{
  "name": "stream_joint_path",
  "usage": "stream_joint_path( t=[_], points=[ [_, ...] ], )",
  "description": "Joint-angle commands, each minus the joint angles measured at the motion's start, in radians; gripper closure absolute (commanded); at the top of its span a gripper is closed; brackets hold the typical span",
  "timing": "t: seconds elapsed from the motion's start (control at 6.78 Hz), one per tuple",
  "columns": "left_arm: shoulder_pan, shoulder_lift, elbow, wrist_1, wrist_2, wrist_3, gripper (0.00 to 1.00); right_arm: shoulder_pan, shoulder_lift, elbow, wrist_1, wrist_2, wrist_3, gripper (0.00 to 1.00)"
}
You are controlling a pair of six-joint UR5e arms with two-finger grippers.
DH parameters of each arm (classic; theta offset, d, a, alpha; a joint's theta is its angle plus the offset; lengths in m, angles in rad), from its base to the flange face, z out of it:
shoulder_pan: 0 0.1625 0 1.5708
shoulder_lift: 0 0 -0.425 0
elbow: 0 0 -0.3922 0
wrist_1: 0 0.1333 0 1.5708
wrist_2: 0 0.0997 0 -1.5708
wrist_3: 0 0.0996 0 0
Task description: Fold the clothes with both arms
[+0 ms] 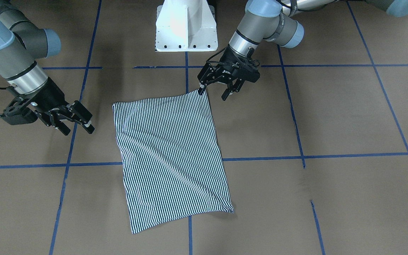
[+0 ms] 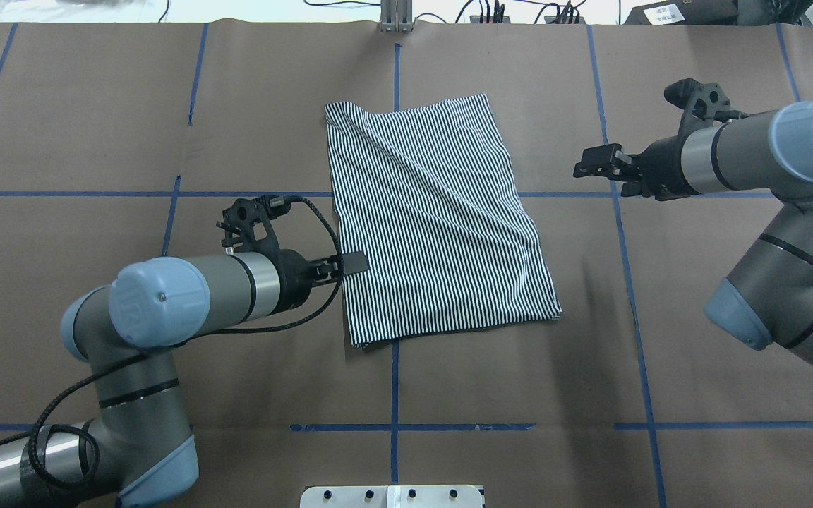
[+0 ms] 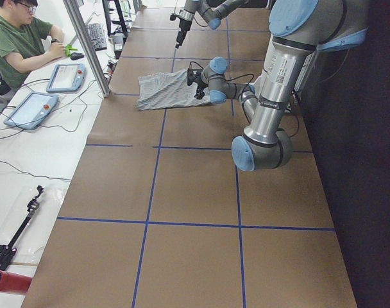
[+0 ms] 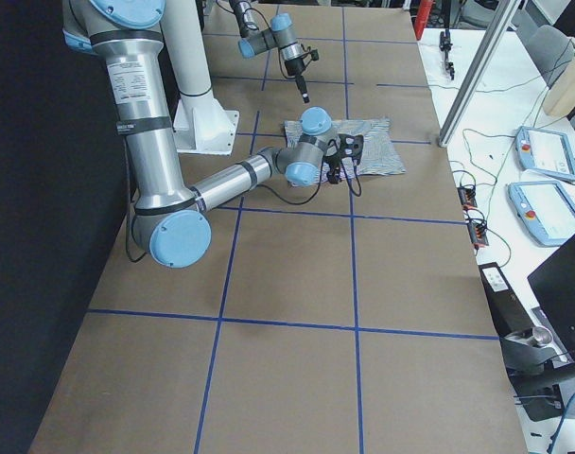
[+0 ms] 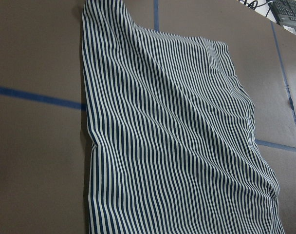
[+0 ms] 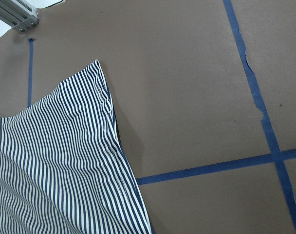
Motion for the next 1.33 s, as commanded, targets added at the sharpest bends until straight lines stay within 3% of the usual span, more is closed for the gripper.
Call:
stream_joint_path(
  t=[0.0,0.15,0.29,1.18],
  points=[
    [0.082,0.016,0.012,0.002,0.061,-0.253,0.34,-0.009,-0.030,0.009,0.062,-0.020,0.041,0.00],
    [0.114,0.014,0.025,0.003,0.083,-0.321,0.45,-0.013,-0.029,0.007,0.062,-0.020,0.041,0.00],
    [0.122,0.004,0.054,0.003,0.086,-0.350,0.47,-0.013,-0.030,0.009,0.062,-0.020,0.041,0.00],
    [0.133,-0.038,0.102,0.003,0.085,-0.358,0.50,-0.013,-0.037,0.009,0.064,-0.020,0.041,0.00]
  ],
)
